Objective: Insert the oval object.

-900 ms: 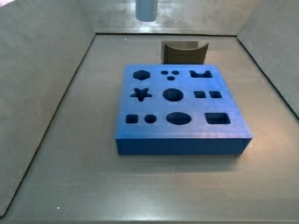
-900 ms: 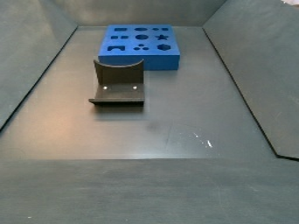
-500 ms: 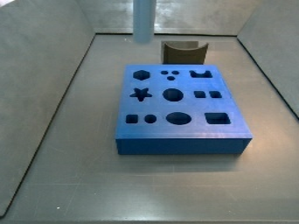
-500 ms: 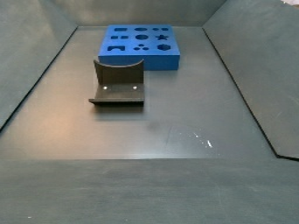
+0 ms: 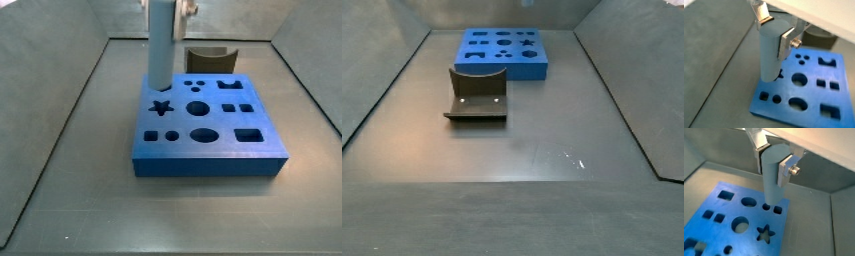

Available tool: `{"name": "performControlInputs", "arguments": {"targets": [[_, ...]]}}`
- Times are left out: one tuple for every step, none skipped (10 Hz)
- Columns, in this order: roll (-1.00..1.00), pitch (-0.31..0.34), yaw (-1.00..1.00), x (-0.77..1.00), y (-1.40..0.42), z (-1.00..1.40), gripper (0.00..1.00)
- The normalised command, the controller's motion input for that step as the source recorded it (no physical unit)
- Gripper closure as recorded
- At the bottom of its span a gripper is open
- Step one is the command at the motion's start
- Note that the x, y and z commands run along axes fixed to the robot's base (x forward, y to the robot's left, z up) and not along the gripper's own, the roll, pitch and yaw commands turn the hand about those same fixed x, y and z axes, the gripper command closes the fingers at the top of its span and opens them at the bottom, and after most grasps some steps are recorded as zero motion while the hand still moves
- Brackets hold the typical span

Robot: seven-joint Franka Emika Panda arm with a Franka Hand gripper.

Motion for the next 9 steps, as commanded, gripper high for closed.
{"name": "performControlInputs", "arguments": {"targets": [[-0.01, 0.0, -0.94, 0.0, -0.17, -0.29, 1.0], [-0.03, 0.0, -0.88, 0.03, -0.18, -0.23, 1.0], [-0.04, 0.0, -0.8, 0.15, -0.18, -0.24, 1.0], [-0.03, 0.0, -0.68, 0.32, -0.21, -0.31, 1.0], [0.0, -0.004, -0.71, 0.31, -0.21, -0.48, 1.0], [0.0, -0.001, -0.84, 0.14, -0.19, -0.51, 1.0], [0.0, -0.001, -0.86, 0.1, -0.17, -0.37, 1.0], [0.0, -0.003, -0.89, 0.03, -0.17, -0.32, 1.0], [0.0, -0.009, -1.0, 0.0, -0.1, -0.43, 1.0]]}}
